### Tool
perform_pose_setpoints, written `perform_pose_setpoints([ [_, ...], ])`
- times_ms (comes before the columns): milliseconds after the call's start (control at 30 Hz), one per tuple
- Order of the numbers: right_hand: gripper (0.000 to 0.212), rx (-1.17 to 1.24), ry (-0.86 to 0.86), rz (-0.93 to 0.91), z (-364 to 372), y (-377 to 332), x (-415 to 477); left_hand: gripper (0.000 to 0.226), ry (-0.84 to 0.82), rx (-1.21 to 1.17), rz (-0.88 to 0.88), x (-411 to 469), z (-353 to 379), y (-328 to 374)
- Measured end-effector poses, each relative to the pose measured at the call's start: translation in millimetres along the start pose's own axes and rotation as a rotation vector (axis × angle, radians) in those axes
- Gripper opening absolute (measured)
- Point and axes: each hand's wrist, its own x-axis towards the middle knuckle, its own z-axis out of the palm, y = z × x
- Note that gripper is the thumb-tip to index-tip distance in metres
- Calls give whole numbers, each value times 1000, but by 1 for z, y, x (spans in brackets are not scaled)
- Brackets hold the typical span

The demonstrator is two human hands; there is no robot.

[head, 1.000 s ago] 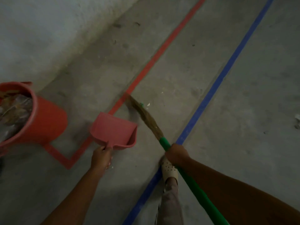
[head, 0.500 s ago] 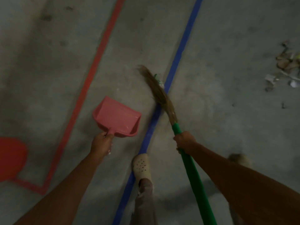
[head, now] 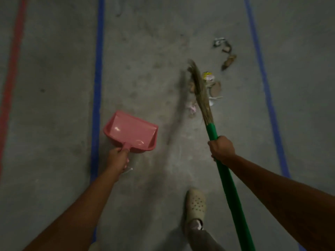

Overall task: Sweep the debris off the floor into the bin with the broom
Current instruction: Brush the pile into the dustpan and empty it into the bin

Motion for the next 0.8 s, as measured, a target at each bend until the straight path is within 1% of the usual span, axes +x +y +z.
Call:
perform_pose_setpoints([
  [67,25,-23,17,-83,-27,15,4,40,6,21,23,-2,25,32],
  [167,29,-128,11,-192,-44,39,-1,38,9,44,51,-14,45,60],
  [233,30,-196,-42,-245,-40,56,-11,44,19,86,60,-24,52,61],
  [333,30,-276,-180,-271,-19,83,-28,49,30,193,25,-39,59,33],
  [400,31,-294,-287,-232,1,100,-37,51,25,228,-41,-49,63,1],
  [467,33,-296,-384,-147,17,115,-43,56,25,283,-103,-59,66,-33],
  [533,34,-267,-432,-41,25,129,-40,58,12,328,-145,-67,68,-62],
  [600,35,-201,-413,54,24,140,-29,57,-8,364,-164,-72,70,-80],
  [667,37,-133,-354,98,17,143,-11,54,-35,387,-167,-71,73,-86],
  [733,40,-88,-296,115,6,142,9,54,-63,379,-154,-65,81,-82],
  [800,39,-103,-239,86,-7,138,25,53,-71,365,-123,-56,92,-67],
])
